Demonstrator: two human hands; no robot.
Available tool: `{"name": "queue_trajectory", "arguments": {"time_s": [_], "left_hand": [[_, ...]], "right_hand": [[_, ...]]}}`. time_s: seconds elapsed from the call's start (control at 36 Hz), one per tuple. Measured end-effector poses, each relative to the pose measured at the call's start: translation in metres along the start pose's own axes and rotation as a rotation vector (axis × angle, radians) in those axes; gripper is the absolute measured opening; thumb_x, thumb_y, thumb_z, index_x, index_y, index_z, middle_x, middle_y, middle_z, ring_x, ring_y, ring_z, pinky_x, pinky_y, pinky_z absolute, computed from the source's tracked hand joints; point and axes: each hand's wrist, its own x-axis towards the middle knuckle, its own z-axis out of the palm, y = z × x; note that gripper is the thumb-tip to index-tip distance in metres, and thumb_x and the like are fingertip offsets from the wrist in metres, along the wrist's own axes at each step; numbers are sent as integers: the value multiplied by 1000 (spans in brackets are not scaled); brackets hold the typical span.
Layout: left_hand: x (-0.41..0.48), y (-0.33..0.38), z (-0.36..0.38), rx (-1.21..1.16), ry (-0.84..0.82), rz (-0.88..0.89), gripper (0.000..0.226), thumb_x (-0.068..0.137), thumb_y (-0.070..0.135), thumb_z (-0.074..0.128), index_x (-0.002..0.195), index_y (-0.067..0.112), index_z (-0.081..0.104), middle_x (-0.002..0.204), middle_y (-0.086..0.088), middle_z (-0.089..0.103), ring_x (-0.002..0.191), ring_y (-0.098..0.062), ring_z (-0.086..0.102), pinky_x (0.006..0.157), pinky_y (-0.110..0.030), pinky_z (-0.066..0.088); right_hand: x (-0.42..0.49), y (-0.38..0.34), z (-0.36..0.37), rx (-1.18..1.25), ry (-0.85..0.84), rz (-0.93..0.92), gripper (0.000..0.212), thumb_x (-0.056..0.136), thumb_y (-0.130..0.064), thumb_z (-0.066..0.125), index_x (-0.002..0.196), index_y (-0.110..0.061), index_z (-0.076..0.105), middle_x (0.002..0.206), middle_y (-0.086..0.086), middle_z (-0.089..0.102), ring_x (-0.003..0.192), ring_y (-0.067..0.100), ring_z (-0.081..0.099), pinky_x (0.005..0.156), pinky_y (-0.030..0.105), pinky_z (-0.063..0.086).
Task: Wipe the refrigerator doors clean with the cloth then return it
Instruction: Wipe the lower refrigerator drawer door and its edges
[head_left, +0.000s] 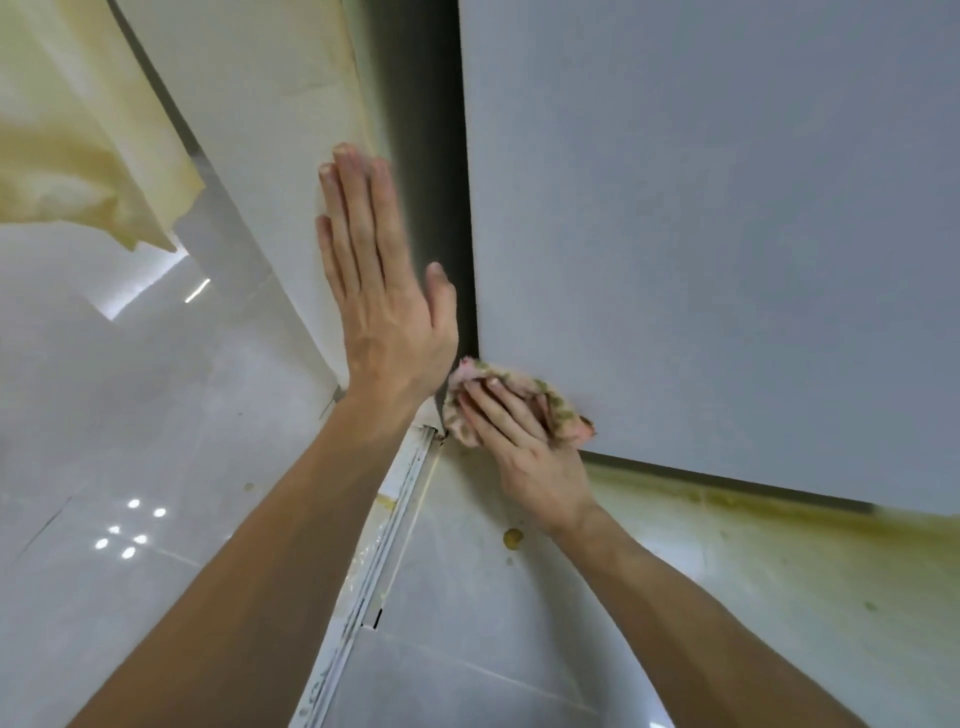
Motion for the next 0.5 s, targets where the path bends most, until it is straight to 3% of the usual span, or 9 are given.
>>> {"name": "queue_trajectory", "arguments": {"time_s": [0.11,0.19,0.28,0.36,0.44,0.5], "left_hand": [[1,-3,8,-11,47,-4,84,90,10,59,160,-9,17,167,-35,17,158,-49,14,131,-58,10],[1,-10,10,-10,57,20,82,90,9,58,159,-10,18,165,-37,19,157,-51,16,131,-57,10],[2,-16,9,-9,56,38,80,90,8,58,158,-11,20,165,-37,22,156,-51,18,131,-58,11],[1,-15,8,-40,53,36,81,89,7,59,158,-12,21,165,-37,21,156,-51,17,130,-60,11],[1,-12,10,-64,61,27,84,86,8,62,156,-14,23,164,-38,22,155,-52,17,129,-63,11],[2,-10,12,-64,67,21,86,83,9,65,155,-16,24,163,-40,24,154,-54,19,129,-65,12]], "right_hand": [[-9,10,2,-54,-17,-74,75,86,12,41,157,-12,41,168,-3,22,155,16,26,129,36,10],[-39,37,-6,-40,-91,-93,64,91,6,38,152,-10,51,163,0,37,150,17,38,130,32,10],[-76,66,-15,-40,-182,-93,58,93,-3,39,150,-10,50,155,1,44,140,24,50,128,30,10],[-95,78,-20,-50,-273,-32,68,88,-1,36,154,-15,47,157,-2,46,148,18,42,128,30,6],[-89,66,-8,-41,-247,23,76,81,4,30,153,-17,41,161,-2,44,160,9,6,123,35,22],[-74,50,1,-4,-180,35,79,79,7,29,153,-18,44,157,1,50,157,12,17,115,36,35]]}}
